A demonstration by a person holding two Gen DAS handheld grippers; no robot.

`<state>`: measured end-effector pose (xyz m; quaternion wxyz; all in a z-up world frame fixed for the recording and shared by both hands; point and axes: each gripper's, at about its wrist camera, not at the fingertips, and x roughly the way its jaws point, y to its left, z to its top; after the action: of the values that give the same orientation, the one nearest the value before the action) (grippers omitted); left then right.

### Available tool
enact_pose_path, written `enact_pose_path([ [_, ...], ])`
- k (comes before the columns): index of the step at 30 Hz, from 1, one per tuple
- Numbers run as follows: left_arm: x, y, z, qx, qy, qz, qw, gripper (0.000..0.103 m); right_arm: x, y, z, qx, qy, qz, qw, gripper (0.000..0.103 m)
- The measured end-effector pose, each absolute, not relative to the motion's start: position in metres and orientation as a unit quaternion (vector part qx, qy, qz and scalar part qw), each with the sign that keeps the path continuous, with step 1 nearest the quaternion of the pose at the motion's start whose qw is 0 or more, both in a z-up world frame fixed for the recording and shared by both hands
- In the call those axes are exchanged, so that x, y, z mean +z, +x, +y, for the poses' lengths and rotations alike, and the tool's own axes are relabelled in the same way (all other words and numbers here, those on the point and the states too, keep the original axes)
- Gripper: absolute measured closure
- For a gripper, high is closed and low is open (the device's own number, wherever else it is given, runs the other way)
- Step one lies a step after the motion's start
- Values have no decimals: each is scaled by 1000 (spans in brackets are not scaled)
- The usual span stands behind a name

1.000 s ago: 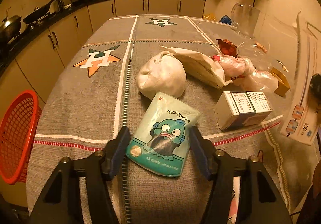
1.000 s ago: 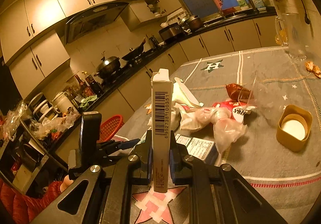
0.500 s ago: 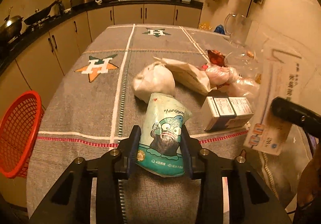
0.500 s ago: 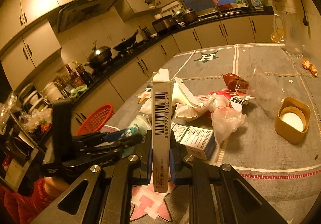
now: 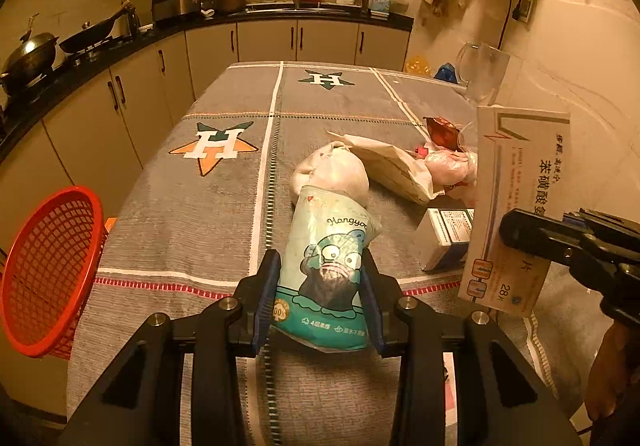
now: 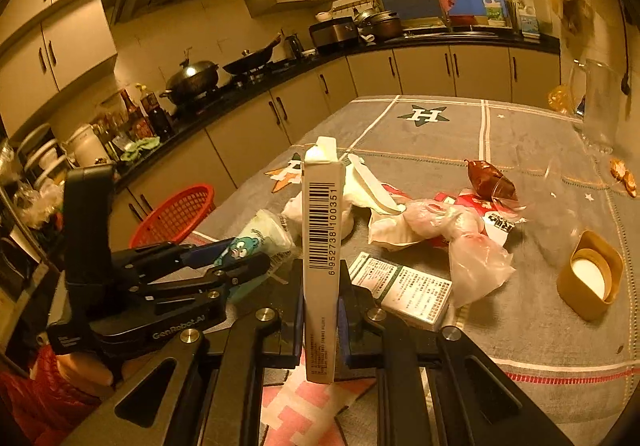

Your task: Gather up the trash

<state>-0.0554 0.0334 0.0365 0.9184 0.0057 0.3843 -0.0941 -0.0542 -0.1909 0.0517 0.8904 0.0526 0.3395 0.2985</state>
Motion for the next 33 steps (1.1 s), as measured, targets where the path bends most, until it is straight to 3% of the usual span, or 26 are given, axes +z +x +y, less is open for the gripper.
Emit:
enact_pose_path([
  [33, 45, -66, 42, -88, 0, 371, 925, 66, 57, -54, -170, 261, 9, 335, 905, 88],
])
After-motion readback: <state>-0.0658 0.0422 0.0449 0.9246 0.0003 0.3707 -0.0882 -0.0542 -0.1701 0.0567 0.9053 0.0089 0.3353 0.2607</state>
